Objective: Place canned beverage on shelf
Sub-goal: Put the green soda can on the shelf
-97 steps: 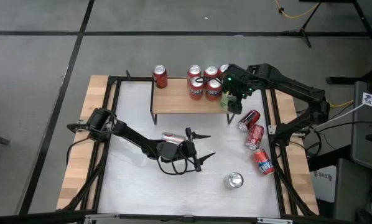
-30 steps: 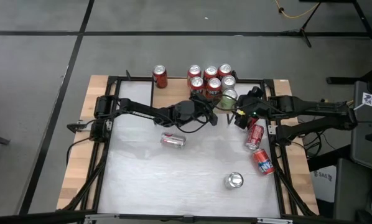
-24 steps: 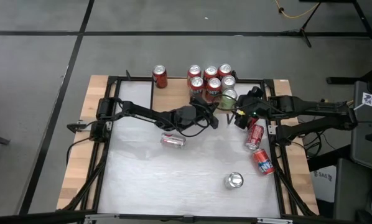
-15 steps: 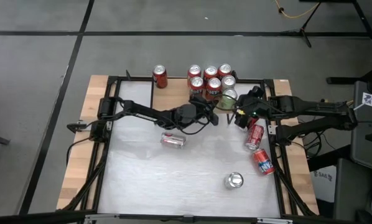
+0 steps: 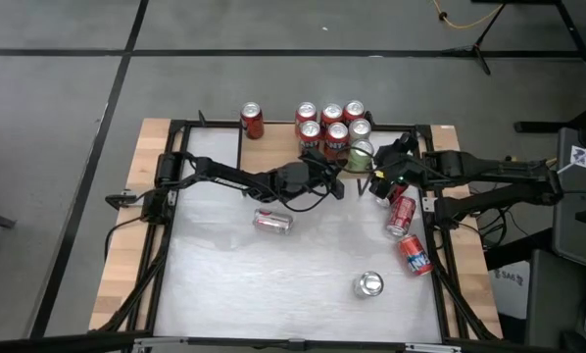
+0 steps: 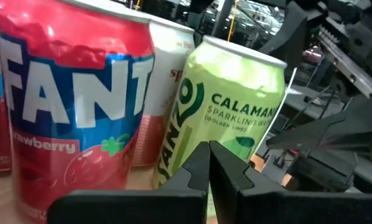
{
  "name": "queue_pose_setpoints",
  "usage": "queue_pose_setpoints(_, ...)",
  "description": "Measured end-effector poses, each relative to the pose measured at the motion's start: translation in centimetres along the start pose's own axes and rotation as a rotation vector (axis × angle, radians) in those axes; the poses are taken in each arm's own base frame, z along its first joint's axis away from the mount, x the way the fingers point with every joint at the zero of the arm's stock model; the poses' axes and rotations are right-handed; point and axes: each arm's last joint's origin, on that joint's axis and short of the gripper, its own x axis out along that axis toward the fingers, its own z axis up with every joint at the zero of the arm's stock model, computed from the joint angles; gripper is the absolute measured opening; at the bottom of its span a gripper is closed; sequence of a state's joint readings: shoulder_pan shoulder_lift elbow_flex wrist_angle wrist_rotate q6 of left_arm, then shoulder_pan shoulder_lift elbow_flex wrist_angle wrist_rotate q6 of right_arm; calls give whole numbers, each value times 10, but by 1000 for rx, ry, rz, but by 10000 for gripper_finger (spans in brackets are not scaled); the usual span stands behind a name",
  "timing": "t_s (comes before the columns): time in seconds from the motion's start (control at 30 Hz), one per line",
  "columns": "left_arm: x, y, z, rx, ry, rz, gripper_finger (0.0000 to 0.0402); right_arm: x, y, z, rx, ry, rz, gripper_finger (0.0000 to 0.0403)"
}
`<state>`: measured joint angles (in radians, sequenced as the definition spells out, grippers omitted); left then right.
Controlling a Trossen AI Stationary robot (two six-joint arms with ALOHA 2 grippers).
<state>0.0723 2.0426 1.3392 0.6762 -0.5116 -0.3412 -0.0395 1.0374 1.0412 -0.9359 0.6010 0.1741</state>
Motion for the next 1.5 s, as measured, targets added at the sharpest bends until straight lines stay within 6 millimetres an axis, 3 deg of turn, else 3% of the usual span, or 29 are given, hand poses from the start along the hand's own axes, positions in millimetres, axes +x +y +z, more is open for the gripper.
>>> queue_pose_setpoints(1.5, 1, 0, 3, 0, 3, -66, 0, 0, -5, 3, 55, -51, -178, 337)
